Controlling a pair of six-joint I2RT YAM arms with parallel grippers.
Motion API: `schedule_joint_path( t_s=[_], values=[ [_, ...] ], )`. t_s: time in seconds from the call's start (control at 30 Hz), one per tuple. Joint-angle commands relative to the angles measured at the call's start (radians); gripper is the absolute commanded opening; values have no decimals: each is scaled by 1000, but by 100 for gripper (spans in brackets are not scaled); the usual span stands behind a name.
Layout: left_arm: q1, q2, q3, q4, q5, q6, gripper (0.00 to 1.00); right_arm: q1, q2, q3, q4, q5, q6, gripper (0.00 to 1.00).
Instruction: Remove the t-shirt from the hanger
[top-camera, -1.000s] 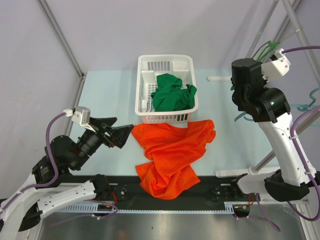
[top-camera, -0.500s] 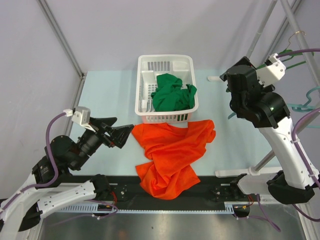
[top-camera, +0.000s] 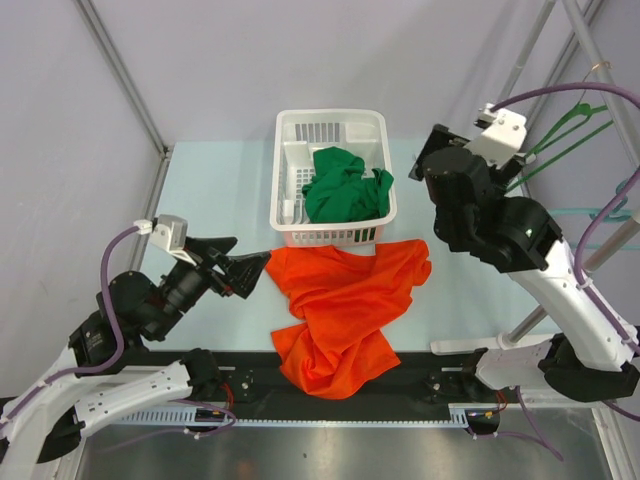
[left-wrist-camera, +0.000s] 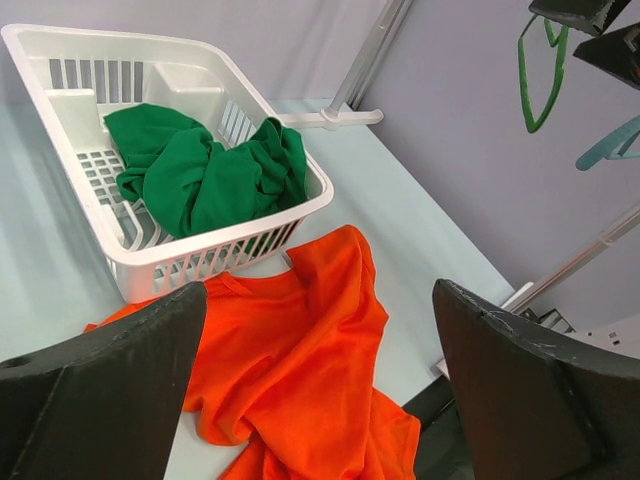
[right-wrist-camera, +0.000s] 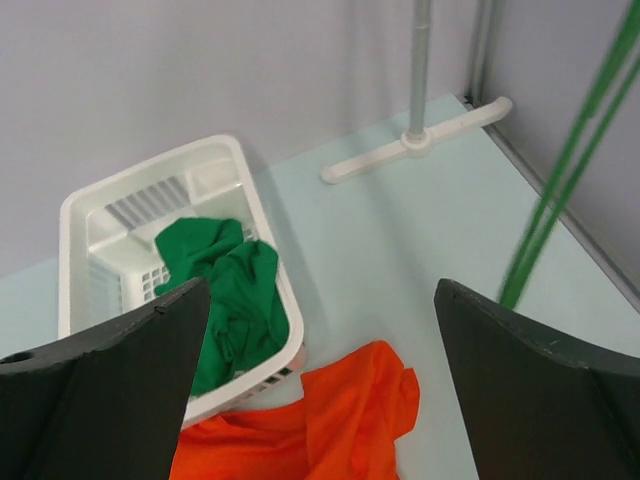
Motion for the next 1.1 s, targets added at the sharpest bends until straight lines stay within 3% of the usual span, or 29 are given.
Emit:
schedule_joint_path(
  t_s=[0.0, 0.03, 0.07, 0.13, 0.17, 0.27, 0.43, 0.5, 0.7, 1.07],
  values=[
    [3, -7, -8, 18, 21, -1, 100, 87, -56, -105, 317, -33, -412, 100],
    [3, -7, -8, 14, 21, -1, 100, 98, -71, -132, 359, -114, -464, 100],
    [3, -8, -7, 11, 19, -1, 100, 99, -87, -159, 420, -329, -509, 100],
    [3, -16, -4, 4, 15, 0, 100, 96, -118, -219, 443, -569, -595, 100],
    [3, -19, -2, -1, 8, 0, 100, 101, -118, -224, 413, -795, -616, 100],
    [3, -31, -2, -7, -7, 7, 100, 113, -102, -247, 321, -1136, -672, 100],
    [3, -33, -1, -9, -4, 10, 100, 119, -61, -370, 198, -1415, -707, 100],
    [3, -36, -2, -12, -13, 10, 100, 121, -38, -455, 192, -1458, -695, 100],
    [3, -60, -2, -28, -21, 10, 100, 178, 62, -629, 242, -1310, -667, 100],
    [3, -100, -11, -51, -33, -3, 100, 285, 145, -1000, 897, -1116, -764, 100]
  ],
)
